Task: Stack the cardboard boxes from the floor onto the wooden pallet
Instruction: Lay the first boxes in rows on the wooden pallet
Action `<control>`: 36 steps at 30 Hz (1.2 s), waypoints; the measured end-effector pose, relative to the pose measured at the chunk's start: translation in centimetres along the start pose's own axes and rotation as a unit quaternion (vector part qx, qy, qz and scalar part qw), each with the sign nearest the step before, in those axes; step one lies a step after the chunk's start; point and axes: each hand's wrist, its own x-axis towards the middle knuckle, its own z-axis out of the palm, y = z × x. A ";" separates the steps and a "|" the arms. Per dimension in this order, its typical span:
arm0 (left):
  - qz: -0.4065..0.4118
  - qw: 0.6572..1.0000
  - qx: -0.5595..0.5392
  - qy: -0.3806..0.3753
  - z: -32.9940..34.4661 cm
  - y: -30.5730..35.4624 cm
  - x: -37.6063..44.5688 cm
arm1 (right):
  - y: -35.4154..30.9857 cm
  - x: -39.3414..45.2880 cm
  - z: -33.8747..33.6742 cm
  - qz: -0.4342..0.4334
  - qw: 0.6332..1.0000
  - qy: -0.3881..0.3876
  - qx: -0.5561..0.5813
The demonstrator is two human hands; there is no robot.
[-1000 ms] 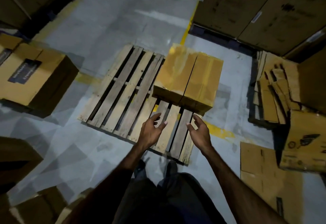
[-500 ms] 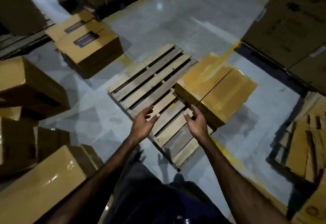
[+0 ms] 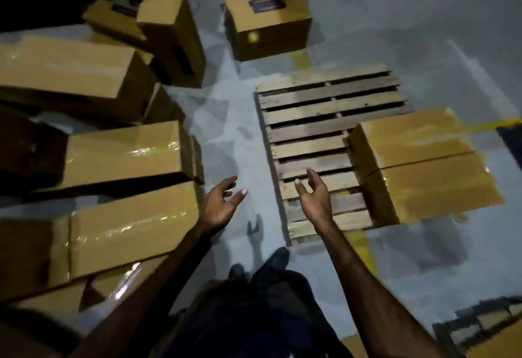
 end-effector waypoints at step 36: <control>-0.278 0.804 -0.373 0.370 -9.6 -28.9 -16.4 | -5.4 -10.4 35.6 -0.220 0.800 -0.429 -0.358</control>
